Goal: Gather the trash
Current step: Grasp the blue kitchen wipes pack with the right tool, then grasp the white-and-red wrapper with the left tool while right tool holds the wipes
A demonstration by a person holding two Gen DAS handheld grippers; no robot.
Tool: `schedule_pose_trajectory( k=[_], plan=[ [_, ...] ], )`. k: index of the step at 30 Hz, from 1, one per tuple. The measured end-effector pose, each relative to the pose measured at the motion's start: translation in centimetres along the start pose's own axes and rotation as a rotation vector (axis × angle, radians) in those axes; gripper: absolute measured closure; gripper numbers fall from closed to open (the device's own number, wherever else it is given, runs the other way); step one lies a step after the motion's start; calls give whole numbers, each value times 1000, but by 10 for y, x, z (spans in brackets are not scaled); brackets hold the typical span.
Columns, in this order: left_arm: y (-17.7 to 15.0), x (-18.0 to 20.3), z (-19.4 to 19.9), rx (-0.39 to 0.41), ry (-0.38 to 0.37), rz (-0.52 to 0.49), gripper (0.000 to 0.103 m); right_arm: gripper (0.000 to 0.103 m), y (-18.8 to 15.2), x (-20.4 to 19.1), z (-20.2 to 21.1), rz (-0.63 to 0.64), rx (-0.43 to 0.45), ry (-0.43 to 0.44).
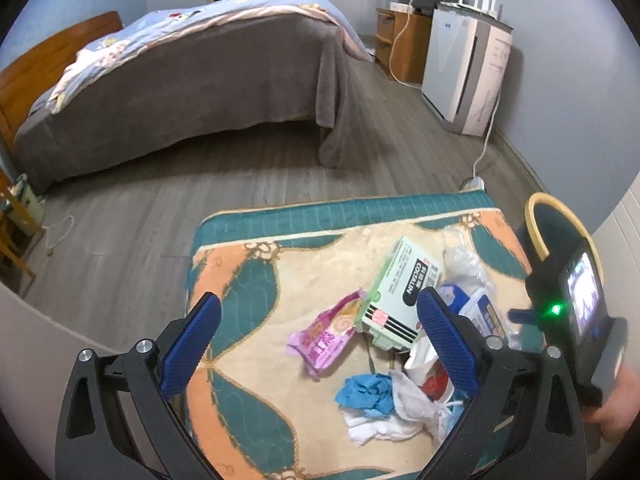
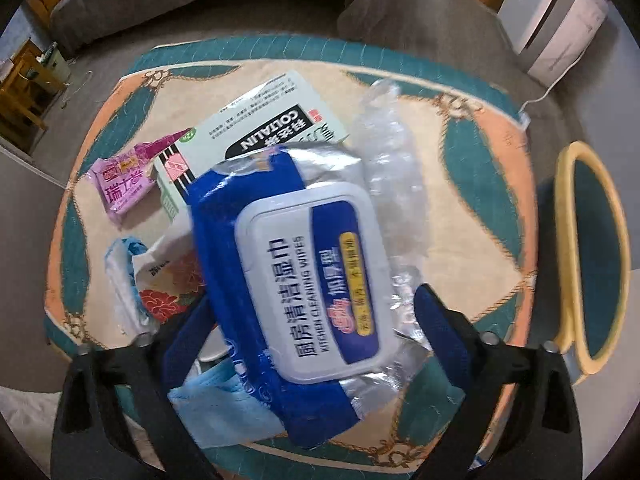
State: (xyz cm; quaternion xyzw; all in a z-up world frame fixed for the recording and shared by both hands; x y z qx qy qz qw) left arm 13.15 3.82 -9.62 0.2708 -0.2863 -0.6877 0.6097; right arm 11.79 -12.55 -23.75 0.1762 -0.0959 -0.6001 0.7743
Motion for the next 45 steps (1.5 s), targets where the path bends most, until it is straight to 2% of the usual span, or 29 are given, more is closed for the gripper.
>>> schedule_pose_trajectory(
  k=[3,8,13,20,24,28,29,31,33,35,36,39,43,45],
  plan=[
    [-1,5,-3,-8,-7,-22,6,30,3,0,3,-10,1,26],
    [-8,15,-13,-44,-32,-26,6,34,10,5,18,-44,27,60],
    [-16,27,-21,-71,-52,-52,6,34,22,28,42,-101,79,57],
    [-35,55,-35,-133,-126,-58,7,34,42,61,72,-164,162,63],
    [-49,74,-45,-180,-154,-113,11,34,49,74,79,-192,178,73],
    [-71,96,-57,-257,-194,-172,34,34,56,87,87,-210,205,76],
    [-76,99,-59,-274,-196,-186,35,34,57,89,88,-217,208,79],
    [-85,104,-63,-295,-188,-225,45,34,57,92,88,-224,207,86],
    [-91,106,-67,-312,-184,-234,46,34,56,90,87,-219,204,87],
    [-96,108,-70,-329,-191,-227,53,34,56,90,87,-210,202,89],
    [-98,109,-71,-335,-193,-228,60,34,56,89,86,-204,203,90],
    [-100,112,-74,-344,-197,-240,74,34,57,87,87,-193,208,85],
    [-93,117,-71,-318,-211,-249,82,34,59,88,87,-192,211,85],
    [-87,118,-67,-294,-213,-253,83,34,59,89,87,-193,213,86]
  ],
)
Point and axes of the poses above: each gripper's, at about its wrist camera, not at the fingertips, and z roughly against the way its jaws point, x to its right, y to its top, the point moved 10 cm from there along -z, roughly the way its jaws point, and after that the axes turned 9 degrees about x, right-handed, at the moved point
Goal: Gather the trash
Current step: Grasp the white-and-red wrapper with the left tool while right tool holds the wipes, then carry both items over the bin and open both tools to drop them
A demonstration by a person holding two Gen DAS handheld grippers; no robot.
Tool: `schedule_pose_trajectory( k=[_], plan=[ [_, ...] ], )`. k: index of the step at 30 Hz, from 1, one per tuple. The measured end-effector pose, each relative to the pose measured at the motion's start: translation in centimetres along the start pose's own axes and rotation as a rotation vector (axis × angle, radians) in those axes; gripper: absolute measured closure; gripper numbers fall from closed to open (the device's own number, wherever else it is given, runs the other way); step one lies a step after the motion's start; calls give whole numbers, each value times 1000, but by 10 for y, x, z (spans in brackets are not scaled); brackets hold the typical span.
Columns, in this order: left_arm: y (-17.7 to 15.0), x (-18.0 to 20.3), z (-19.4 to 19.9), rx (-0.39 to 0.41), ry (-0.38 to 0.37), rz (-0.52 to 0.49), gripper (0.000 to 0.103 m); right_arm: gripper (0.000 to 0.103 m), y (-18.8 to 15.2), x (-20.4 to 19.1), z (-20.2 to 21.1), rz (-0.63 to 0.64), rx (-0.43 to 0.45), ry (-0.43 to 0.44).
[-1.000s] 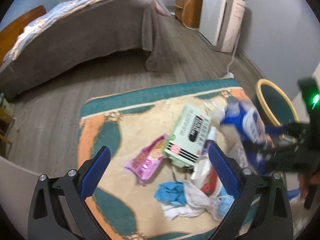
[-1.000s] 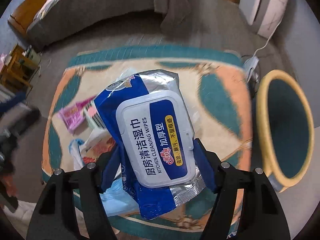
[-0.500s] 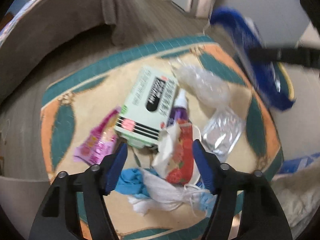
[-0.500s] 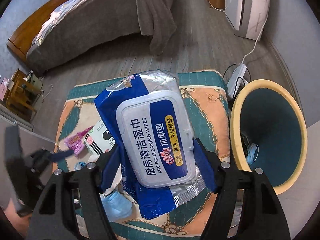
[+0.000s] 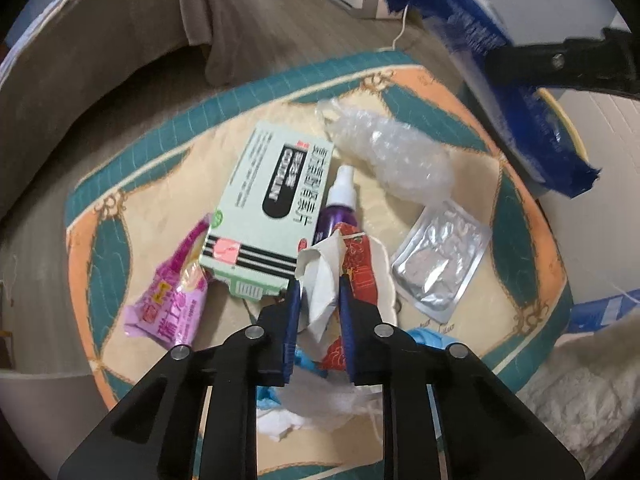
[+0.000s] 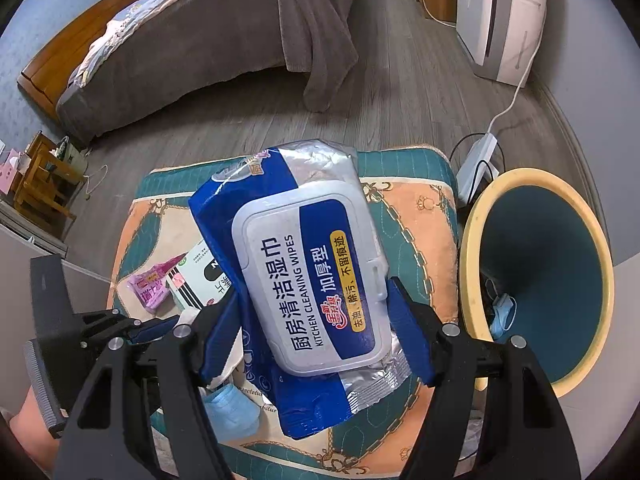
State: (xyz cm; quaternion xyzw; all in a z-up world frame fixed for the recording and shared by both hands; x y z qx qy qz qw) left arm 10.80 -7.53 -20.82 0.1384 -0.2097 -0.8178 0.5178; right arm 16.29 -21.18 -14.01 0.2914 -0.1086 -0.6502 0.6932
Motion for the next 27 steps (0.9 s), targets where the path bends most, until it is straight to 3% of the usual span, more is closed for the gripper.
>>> schedule_pose_trajectory(
  k=[7,15,27],
  plan=[
    [19,-1,22,81,-15,35,84,34,0,1,3,-5,8,3],
    [60,-2,68,248,-8,64,84,34,10,11,12,-33,37,1],
    [92,9,74,317,13,83,84,34,18,43,25,-63,71,-20]
  ],
)
Point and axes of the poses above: each gripper's, at about its wrist camera, not at the fingertips, and z roughly against the way its jaws point, x to its right, y to its top, the point moved 10 cm from there along -z, roughly the way its jaws point, and after that the axes turned 9 degrees about x, right-handed, at the moved point
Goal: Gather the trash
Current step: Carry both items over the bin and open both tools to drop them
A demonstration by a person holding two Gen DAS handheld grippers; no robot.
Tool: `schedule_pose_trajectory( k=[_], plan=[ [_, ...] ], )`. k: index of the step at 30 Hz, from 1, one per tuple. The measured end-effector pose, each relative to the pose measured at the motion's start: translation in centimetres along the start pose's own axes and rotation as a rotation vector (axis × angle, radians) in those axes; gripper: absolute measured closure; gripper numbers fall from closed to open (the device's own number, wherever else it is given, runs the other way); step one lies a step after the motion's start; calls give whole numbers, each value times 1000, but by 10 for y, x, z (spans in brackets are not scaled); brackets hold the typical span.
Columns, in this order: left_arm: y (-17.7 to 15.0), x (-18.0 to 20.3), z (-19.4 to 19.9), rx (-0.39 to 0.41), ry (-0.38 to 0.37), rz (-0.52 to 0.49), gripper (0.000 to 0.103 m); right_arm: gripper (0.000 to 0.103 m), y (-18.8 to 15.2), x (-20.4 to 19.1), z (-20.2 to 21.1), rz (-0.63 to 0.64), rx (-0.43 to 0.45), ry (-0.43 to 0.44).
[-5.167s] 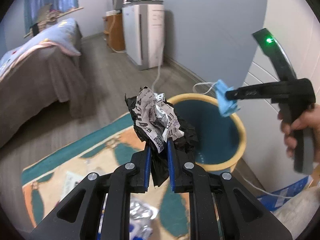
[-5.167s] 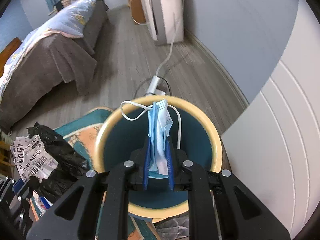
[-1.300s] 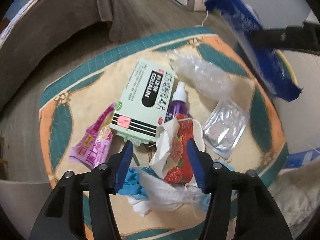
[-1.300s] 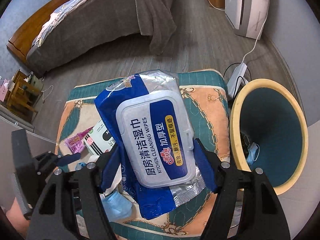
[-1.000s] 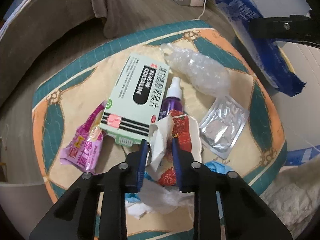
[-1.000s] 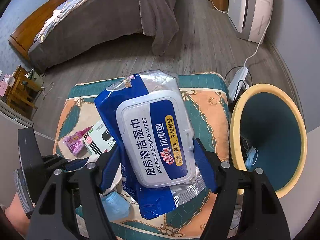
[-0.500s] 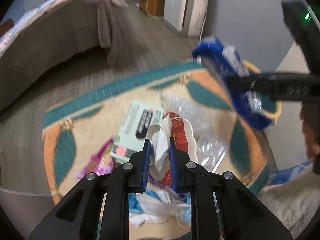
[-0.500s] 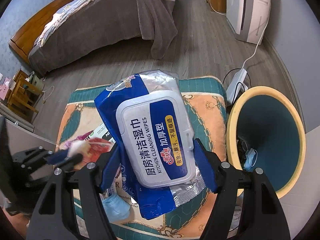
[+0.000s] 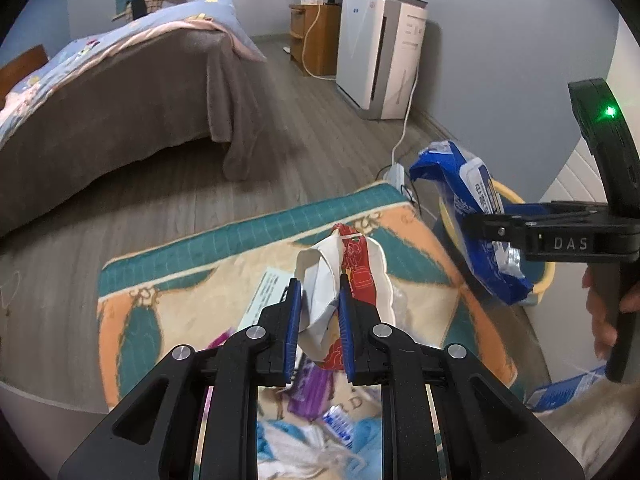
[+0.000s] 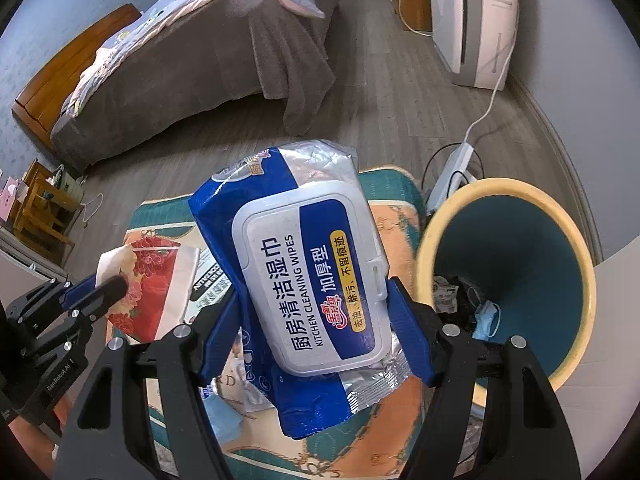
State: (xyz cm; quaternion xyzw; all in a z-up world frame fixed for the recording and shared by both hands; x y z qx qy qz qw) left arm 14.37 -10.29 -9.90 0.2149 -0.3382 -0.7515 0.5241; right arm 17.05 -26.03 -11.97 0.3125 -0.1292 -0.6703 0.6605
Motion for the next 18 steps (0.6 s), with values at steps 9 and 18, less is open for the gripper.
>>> schedule_pose_trajectory(
  k=[9,18],
  plan=[
    [3,30,-18,-11,-22,-30,84,34,7,38,10,-42,23,-26],
    [-1,56,-33,-36,-46,-74,84,33,12,69,18,-77,43,-60]
  ],
)
Point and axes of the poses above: each gripper's, at about its wrist camera, not at the fingertips, and z roughly against the way its jaws point, x to its right, y to its top, the point moved 10 cm from there along -z, roughly the way its jaws point, and after that the axes turned 9 degrees about x, right-handed, at the moved point
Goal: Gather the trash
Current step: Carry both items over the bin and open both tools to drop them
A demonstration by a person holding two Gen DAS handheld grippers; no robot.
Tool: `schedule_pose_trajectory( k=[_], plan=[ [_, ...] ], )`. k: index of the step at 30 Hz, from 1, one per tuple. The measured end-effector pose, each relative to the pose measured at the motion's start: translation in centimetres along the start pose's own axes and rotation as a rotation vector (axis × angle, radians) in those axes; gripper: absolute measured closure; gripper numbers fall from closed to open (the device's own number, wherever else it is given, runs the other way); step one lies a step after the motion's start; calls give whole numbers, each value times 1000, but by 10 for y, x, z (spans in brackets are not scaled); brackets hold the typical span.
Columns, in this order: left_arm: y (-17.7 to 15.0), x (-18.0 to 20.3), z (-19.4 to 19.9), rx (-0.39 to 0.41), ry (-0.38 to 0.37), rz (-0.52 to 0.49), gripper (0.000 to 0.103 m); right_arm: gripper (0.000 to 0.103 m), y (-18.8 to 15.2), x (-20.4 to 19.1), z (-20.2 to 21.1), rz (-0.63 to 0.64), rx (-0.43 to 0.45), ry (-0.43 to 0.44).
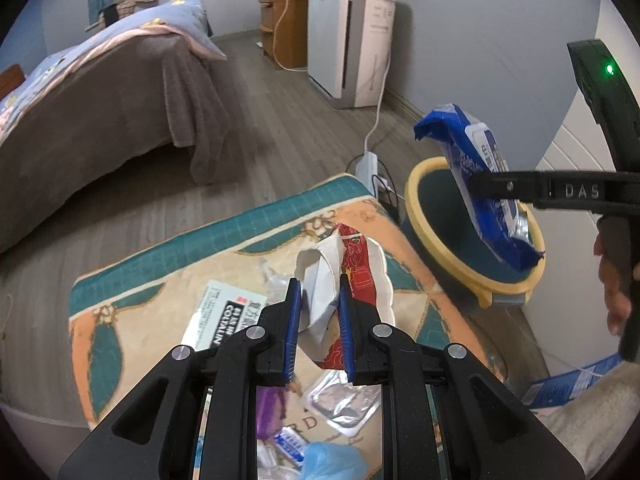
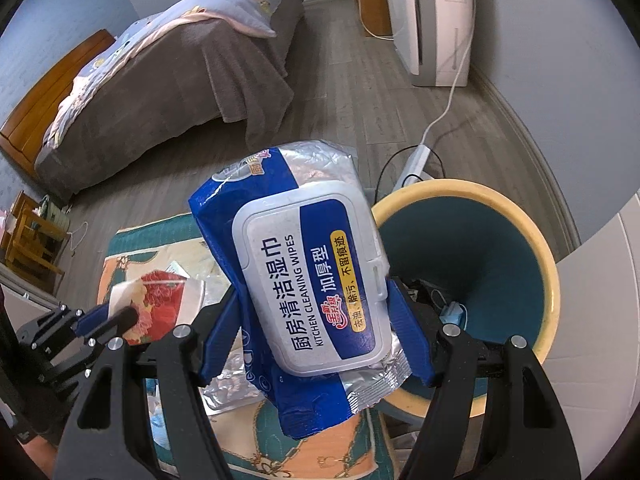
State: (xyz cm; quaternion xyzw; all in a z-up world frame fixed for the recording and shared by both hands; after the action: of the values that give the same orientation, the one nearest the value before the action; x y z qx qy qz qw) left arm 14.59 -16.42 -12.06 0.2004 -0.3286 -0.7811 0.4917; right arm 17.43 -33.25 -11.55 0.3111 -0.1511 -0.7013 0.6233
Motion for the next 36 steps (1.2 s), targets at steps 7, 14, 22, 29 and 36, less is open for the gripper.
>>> schedule_pose_trajectory(
  k=[7,14,22,29,36],
  plan=[
    [-3,9,-5,-14,3,-33,84,33,4,26,4,-10,7,-50],
    [-4,13,-5,-20,1,-49,84,33,11,68,13,-26,30,-130],
    [-6,16,-5,-21,-1,-63,84,33,5,109,29,0,20,-183],
    [0,34,1,3,-24,-81,84,33,2,134,22,-89,2,-204],
    [10,72,4,24,-98,-39,84,33,0,117,0,-64,-39,-164]
  ],
)
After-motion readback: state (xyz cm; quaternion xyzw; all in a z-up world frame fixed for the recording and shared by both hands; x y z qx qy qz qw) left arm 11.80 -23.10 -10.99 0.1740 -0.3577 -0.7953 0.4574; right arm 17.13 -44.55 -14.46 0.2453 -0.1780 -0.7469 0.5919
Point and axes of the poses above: each gripper's, at about its wrist camera, not at the fingertips, and z roughly against the way its jaws point, x to its right, y to its top, the point moved 10 cm from there along -z, roughly the way its jaws point, and after that the axes turned 9 degrees about x, right-handed, at the moved point
